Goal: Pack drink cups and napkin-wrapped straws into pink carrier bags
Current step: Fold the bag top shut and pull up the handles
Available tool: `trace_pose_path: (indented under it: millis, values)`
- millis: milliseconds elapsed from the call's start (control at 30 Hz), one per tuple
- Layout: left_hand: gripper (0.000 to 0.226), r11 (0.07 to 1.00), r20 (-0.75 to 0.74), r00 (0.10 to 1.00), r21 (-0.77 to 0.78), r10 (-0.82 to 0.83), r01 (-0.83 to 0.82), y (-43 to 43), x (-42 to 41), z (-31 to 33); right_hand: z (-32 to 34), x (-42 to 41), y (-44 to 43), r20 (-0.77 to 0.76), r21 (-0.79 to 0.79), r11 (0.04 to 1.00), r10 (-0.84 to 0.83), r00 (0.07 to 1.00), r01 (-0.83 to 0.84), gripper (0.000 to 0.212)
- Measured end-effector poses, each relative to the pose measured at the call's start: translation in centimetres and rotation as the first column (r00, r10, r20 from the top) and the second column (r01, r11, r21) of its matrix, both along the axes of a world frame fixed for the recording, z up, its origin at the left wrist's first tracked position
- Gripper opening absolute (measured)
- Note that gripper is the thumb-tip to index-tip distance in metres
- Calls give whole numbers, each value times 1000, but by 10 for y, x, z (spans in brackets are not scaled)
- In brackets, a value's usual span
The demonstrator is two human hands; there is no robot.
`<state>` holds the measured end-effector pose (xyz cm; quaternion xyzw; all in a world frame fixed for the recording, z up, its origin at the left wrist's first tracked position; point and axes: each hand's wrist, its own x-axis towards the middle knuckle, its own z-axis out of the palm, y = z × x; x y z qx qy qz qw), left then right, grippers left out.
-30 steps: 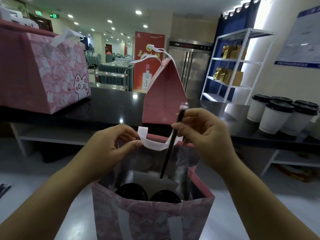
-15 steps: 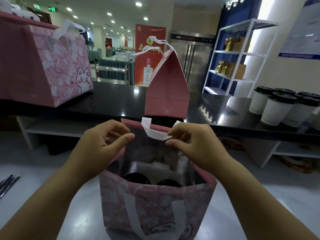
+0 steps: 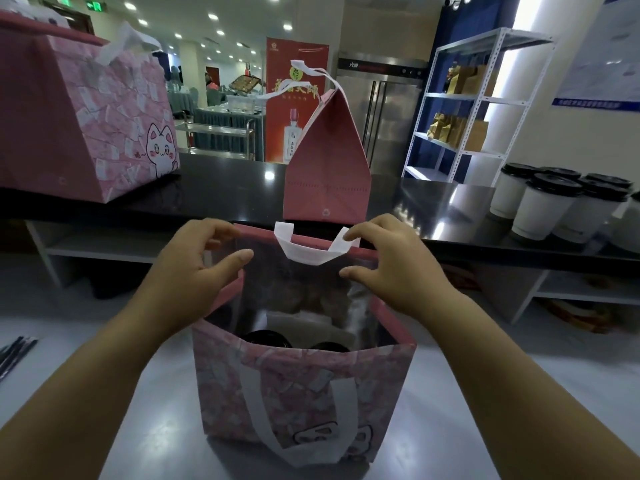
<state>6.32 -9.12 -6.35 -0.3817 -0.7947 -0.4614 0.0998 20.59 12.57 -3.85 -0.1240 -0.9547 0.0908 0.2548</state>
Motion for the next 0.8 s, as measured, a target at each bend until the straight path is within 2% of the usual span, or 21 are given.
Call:
trace_pose_path:
  millis: [167, 300, 433, 500, 600, 700, 800]
  values:
    - [45, 982, -168, 986, -187, -17, -15, 25, -17, 16, 12, -19, 6, 38, 49, 997, -61, 997, 59, 29]
    - [57, 955, -166, 979, -291, -118, 65, 44, -23, 27, 15, -24, 12, 33, 1, 999, -38, 999, 38, 16]
    - [37, 958, -89, 988, -268, -130, 102, 55, -27, 33, 18, -29, 16, -59, -194, 981, -9, 998, -3, 7]
    - [23, 971, -85, 992, -226, -97, 75, 58, -28, 35, 19, -33, 19, -124, -283, 959, -46, 991, 9, 12]
    - [20, 985, -64, 997, -171, -43, 32, 62, -30, 38, 18, -37, 23, -202, -343, 939, -108, 973, 33, 21]
    - [15, 984, -65, 997, -180, -30, 17, 64, -33, 37, 16, -43, 29, -159, -403, 911, -167, 973, 91, 23]
    - [9, 978, -77, 996, -207, -55, 38, 62, -36, 32, 15, -45, 35, -29, -474, 871, -166, 986, 133, 12]
